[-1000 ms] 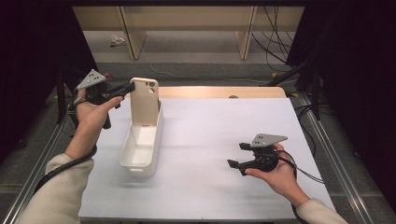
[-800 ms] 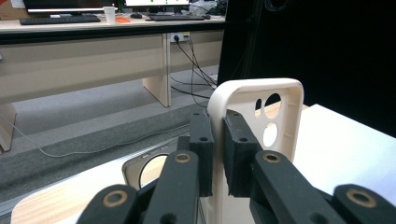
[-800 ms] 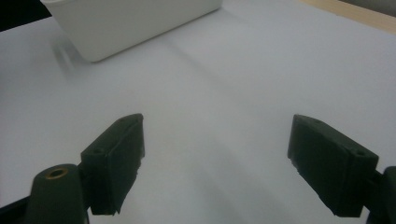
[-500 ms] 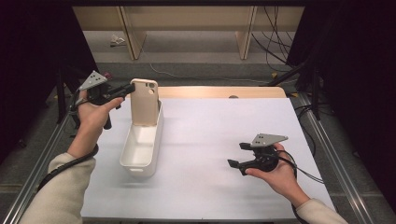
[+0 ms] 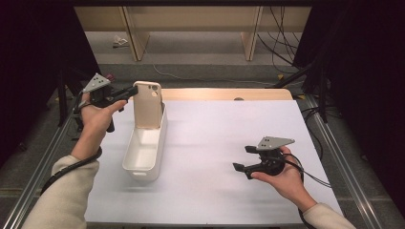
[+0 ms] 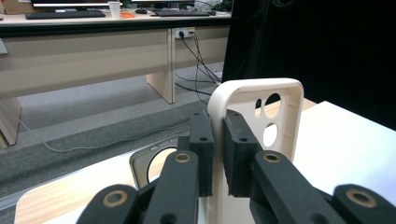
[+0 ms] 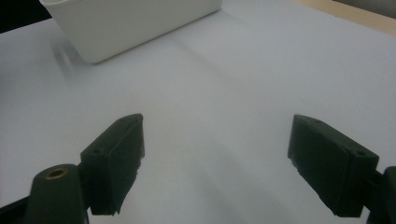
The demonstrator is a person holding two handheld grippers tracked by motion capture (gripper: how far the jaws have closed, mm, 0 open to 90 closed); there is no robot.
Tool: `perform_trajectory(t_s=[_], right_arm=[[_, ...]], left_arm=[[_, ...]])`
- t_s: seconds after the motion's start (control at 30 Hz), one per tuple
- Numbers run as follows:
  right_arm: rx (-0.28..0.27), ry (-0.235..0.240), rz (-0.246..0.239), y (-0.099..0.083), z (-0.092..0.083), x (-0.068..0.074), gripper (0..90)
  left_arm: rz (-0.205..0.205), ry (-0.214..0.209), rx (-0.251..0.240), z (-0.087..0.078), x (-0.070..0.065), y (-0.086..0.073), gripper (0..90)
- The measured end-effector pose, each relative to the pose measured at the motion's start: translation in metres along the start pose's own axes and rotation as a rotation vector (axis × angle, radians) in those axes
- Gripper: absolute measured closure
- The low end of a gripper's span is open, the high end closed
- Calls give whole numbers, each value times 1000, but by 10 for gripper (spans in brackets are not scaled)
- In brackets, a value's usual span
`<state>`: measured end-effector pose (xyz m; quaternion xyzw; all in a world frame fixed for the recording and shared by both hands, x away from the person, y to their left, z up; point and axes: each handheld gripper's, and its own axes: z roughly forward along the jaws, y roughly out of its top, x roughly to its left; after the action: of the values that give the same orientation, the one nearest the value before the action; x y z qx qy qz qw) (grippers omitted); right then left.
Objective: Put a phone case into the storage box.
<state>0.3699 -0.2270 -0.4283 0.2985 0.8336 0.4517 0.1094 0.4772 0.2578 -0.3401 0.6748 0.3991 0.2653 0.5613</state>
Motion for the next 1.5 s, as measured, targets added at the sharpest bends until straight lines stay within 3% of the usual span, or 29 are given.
perform_trajectory(t_s=[1.5], right_arm=[[0,3,1,0,0,0,197]], left_arm=[[-3,15,33,15,6,-12,827]])
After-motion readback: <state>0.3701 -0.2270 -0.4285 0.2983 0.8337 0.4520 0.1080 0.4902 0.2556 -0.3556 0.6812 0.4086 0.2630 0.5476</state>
